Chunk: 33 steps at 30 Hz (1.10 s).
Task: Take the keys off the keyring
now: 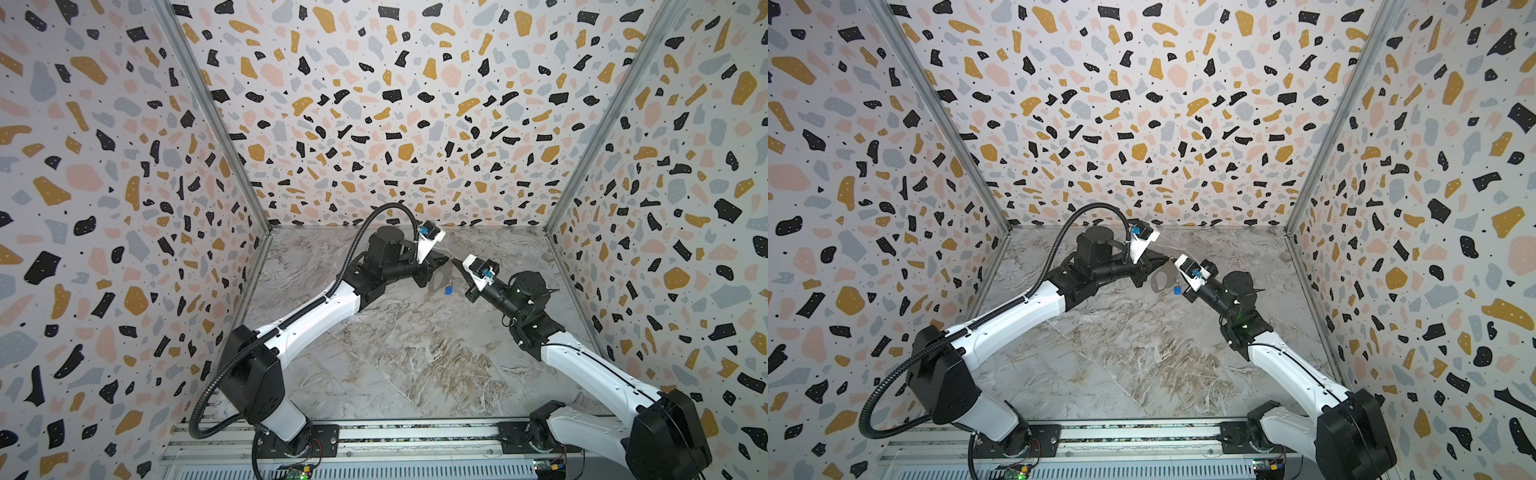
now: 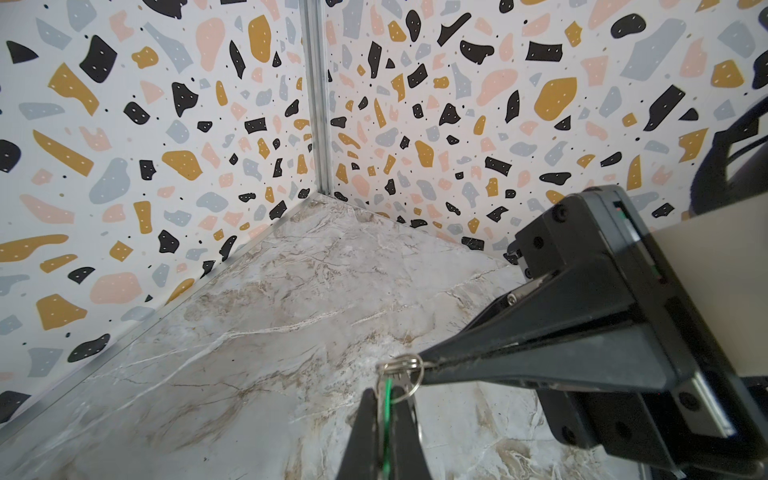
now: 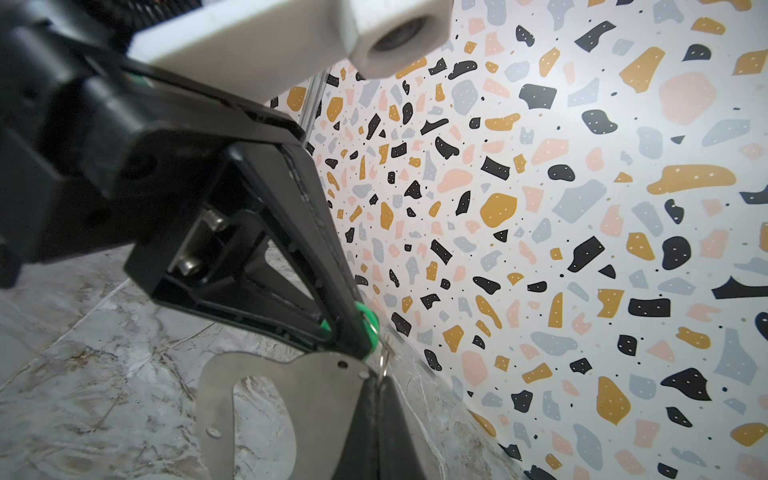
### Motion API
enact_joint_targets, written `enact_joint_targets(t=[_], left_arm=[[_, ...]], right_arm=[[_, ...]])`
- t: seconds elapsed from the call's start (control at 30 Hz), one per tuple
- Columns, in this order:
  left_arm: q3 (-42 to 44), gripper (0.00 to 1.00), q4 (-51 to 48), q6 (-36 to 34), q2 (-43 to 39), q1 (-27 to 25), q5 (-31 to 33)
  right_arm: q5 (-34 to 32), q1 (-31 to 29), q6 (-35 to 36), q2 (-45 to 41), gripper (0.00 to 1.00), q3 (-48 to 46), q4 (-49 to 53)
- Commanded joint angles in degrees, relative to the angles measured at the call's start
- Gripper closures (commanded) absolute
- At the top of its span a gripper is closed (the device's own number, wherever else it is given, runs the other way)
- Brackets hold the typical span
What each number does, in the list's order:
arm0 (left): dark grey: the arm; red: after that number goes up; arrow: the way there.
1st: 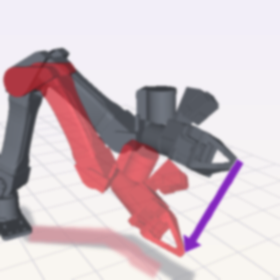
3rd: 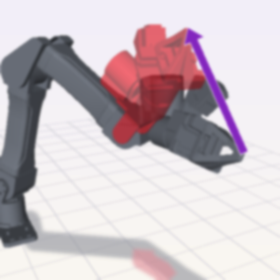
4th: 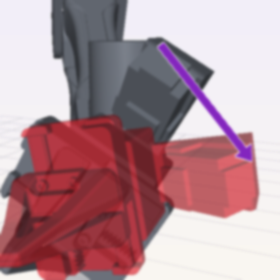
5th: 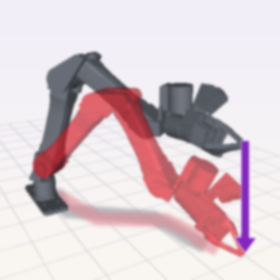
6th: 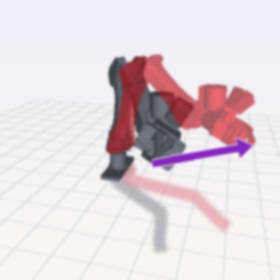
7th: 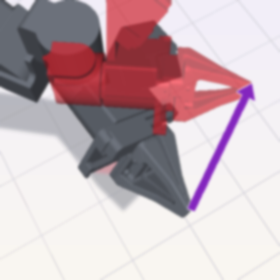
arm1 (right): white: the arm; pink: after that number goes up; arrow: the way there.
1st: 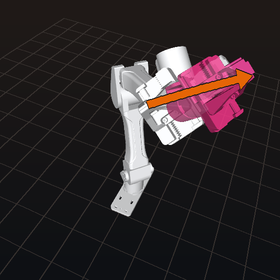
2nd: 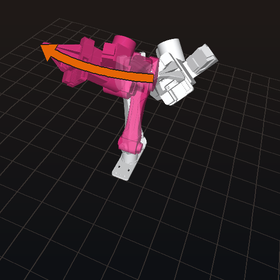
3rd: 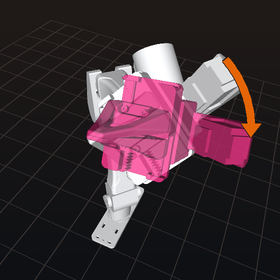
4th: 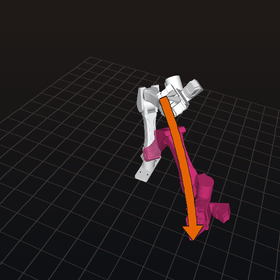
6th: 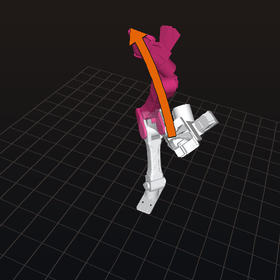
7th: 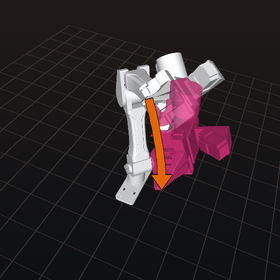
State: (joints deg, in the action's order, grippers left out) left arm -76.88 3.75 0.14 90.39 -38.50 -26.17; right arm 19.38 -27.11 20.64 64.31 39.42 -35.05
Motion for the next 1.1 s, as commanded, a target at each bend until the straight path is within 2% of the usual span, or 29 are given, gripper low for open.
enact_joint_targets(t=[0.0, 0.33, 0.67, 0.87, 1.07], left_arm=[[-0.1, 1.00, 6.1, 4.0, 0.2, 1.6, -2.1], [-1.3, 1.00, 6.8, 6.2, 1.7, 2.0, -4.5], [-1.4, 1.00, 7.1, 6.3, 2.3, 1.9, -5.6], [-0.7, 1.00, 6.6, 3.2, 1.4, 1.1, -5.7], [-1.8, 1.00, 1.9, -1.7, 1.4, -0.2, -4.5]], right_arm=[[-0.5, 0.0, 0.0, -1.6, 1.00, 0.4, -3.7], [-2.5, -1.6, 5.6, -1.0, 1.00, 1.2, -1.6], [-4.1, -2.8, 6.8, -0.9, 1.00, 1.1, -3.4], [-6.1, -2.9, 6.8, -0.6, 1.00, 1.4, -2.7], [-7.4, -3.0, 6.3, -0.3, 1.00, 1.9, -2.4]])
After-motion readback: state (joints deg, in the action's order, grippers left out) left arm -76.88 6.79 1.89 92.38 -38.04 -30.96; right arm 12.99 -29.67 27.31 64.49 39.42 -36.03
